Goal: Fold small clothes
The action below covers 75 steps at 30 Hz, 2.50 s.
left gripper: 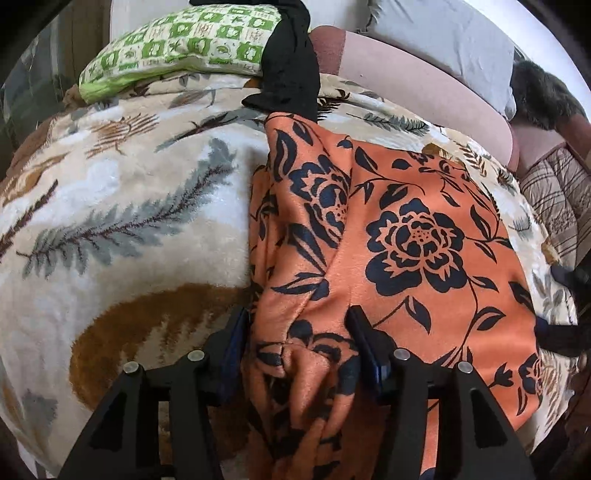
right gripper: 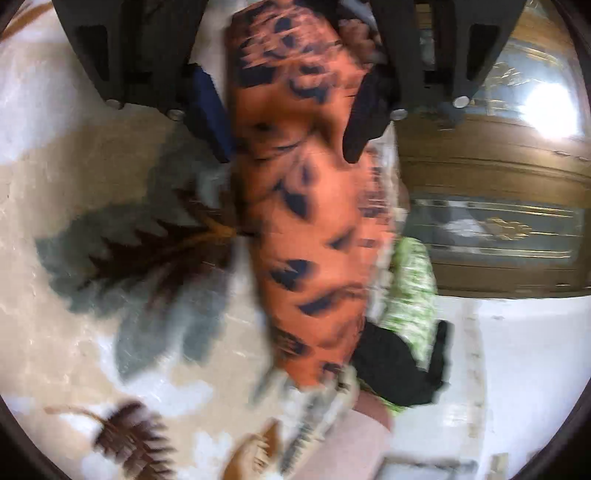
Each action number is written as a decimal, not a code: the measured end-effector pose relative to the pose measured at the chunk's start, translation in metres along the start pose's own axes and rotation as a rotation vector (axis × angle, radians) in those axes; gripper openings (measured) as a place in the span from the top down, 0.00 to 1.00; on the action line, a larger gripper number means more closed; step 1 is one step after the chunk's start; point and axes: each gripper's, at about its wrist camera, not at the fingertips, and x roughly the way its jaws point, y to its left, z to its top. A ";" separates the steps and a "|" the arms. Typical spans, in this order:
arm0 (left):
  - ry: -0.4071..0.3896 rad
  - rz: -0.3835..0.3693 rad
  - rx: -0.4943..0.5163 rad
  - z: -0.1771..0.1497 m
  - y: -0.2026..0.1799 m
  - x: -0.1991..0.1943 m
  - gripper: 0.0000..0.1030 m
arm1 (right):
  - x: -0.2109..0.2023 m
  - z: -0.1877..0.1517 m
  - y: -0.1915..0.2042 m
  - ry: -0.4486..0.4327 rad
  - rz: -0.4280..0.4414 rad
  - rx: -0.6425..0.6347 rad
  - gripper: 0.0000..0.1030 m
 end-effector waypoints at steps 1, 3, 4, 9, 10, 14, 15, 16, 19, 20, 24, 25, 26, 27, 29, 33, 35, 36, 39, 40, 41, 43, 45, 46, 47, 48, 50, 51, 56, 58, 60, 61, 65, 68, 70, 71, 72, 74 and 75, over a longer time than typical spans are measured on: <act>0.000 0.000 -0.002 0.000 0.000 0.000 0.44 | -0.003 0.006 0.004 -0.026 -0.011 -0.022 0.31; -0.003 0.003 0.004 -0.002 0.000 0.000 0.44 | 0.000 0.021 -0.002 -0.052 -0.021 0.001 0.31; -0.005 0.003 0.007 -0.002 -0.001 0.000 0.44 | 0.006 0.033 -0.010 -0.049 -0.017 0.042 0.31; -0.008 -0.004 0.008 -0.002 0.004 0.000 0.41 | 0.038 0.051 0.010 -0.011 -0.079 -0.005 0.73; -0.008 -0.004 0.004 -0.002 0.004 0.001 0.40 | 0.033 0.048 0.022 -0.046 -0.110 -0.071 0.73; -0.002 -0.041 -0.027 0.001 0.008 -0.005 0.40 | 0.045 0.048 -0.018 -0.020 -0.128 0.062 0.60; -0.006 -0.063 -0.059 0.003 0.014 -0.011 0.40 | 0.039 0.047 -0.016 -0.029 -0.128 0.069 0.47; -0.015 -0.078 -0.085 0.005 0.019 -0.016 0.40 | 0.033 0.044 -0.009 -0.039 -0.152 0.058 0.40; -0.041 -0.166 -0.170 0.019 0.037 -0.031 0.40 | 0.013 0.027 0.032 -0.103 -0.248 -0.123 0.33; -0.040 -0.190 -0.173 0.027 0.039 -0.030 0.40 | 0.002 0.022 0.039 -0.118 -0.243 -0.162 0.33; 0.019 -0.215 -0.136 0.068 0.034 -0.003 0.42 | -0.005 -0.014 0.086 -0.097 -0.209 -0.363 0.33; 0.045 -0.218 -0.131 0.077 0.033 0.009 0.49 | 0.013 -0.021 0.099 -0.063 -0.207 -0.392 0.33; 0.058 -0.232 -0.116 0.084 0.032 0.016 0.60 | 0.026 -0.029 0.103 -0.028 -0.209 -0.411 0.33; 0.080 -0.219 -0.081 0.090 0.029 0.026 0.86 | 0.034 -0.032 0.105 -0.015 -0.216 -0.418 0.33; 0.147 -0.162 -0.037 0.097 0.030 0.054 0.85 | 0.048 -0.042 0.095 0.024 -0.223 -0.420 0.33; 0.173 -0.250 -0.083 0.102 0.046 0.055 0.74 | 0.050 -0.044 0.078 0.049 -0.201 -0.394 0.34; 0.166 -0.253 -0.101 0.095 0.051 0.039 0.63 | 0.057 -0.043 0.080 0.070 -0.190 -0.393 0.34; 0.153 -0.255 -0.112 0.090 0.052 0.028 0.60 | 0.052 -0.043 0.076 0.072 -0.178 -0.380 0.34; 0.127 -0.279 -0.105 0.063 0.050 -0.006 0.60 | 0.045 -0.043 0.067 0.067 -0.149 -0.345 0.34; 0.137 -0.290 -0.105 0.052 0.048 -0.013 0.60 | 0.045 -0.043 0.065 0.059 -0.139 -0.332 0.34; 0.146 -0.305 -0.113 0.040 0.047 -0.021 0.60 | 0.042 -0.044 0.062 0.056 -0.136 -0.329 0.34; 0.153 -0.337 -0.147 0.022 0.049 -0.030 0.59 | 0.035 -0.048 0.062 0.052 -0.138 -0.331 0.33; 0.179 -0.365 -0.186 0.009 0.048 -0.023 0.57 | 0.037 -0.048 0.064 0.053 -0.143 -0.330 0.33; 0.189 -0.358 -0.205 0.003 0.050 -0.016 0.57 | 0.039 -0.047 0.064 0.053 -0.143 -0.326 0.33; 0.218 -0.357 -0.238 -0.003 0.055 -0.004 0.57 | 0.040 -0.045 0.064 0.055 -0.140 -0.319 0.33; 0.233 -0.385 -0.290 -0.007 0.061 0.004 0.66 | 0.042 -0.045 0.064 0.057 -0.136 -0.314 0.33; 0.217 -0.421 -0.356 -0.007 0.070 -0.003 0.74 | 0.042 -0.043 0.063 0.074 -0.124 -0.297 0.33; 0.180 -0.399 -0.310 -0.005 0.064 -0.015 0.76 | 0.042 -0.042 0.062 0.077 -0.122 -0.293 0.33; 0.214 -0.418 -0.355 -0.013 0.073 0.002 0.75 | 0.042 -0.040 0.057 0.089 -0.098 -0.270 0.33; 0.187 -0.406 -0.303 -0.004 0.064 -0.015 0.69 | 0.040 -0.041 0.059 0.086 -0.103 -0.280 0.33; 0.142 -0.386 -0.242 0.006 0.055 -0.032 0.66 | 0.035 -0.041 0.062 0.093 -0.105 -0.288 0.33; 0.115 -0.386 -0.224 0.013 0.053 -0.039 0.59 | 0.032 -0.040 0.063 0.097 -0.105 -0.286 0.33; 0.043 -0.358 -0.169 0.047 0.041 -0.039 0.42 | 0.010 -0.028 0.070 0.038 -0.073 -0.282 0.31; 0.106 -0.350 -0.180 0.070 0.040 -0.002 0.43 | 0.001 -0.009 0.064 0.002 -0.087 -0.253 0.31; 0.169 -0.335 -0.198 0.068 0.046 0.022 0.46 | -0.007 0.004 0.050 -0.037 -0.109 -0.207 0.31; 0.188 -0.330 -0.193 0.064 0.048 0.029 0.50 | -0.009 0.008 0.042 -0.051 -0.116 -0.185 0.31; 0.200 -0.333 -0.192 0.059 0.048 0.036 0.56 | -0.010 0.011 0.033 -0.056 -0.121 -0.159 0.30; 0.186 -0.361 -0.215 0.054 0.054 0.039 0.62 | 0.002 0.018 0.007 -0.010 -0.120 -0.072 0.29; 0.183 -0.361 -0.221 0.054 0.055 0.039 0.65 | 0.017 0.019 -0.003 0.061 -0.086 -0.041 0.29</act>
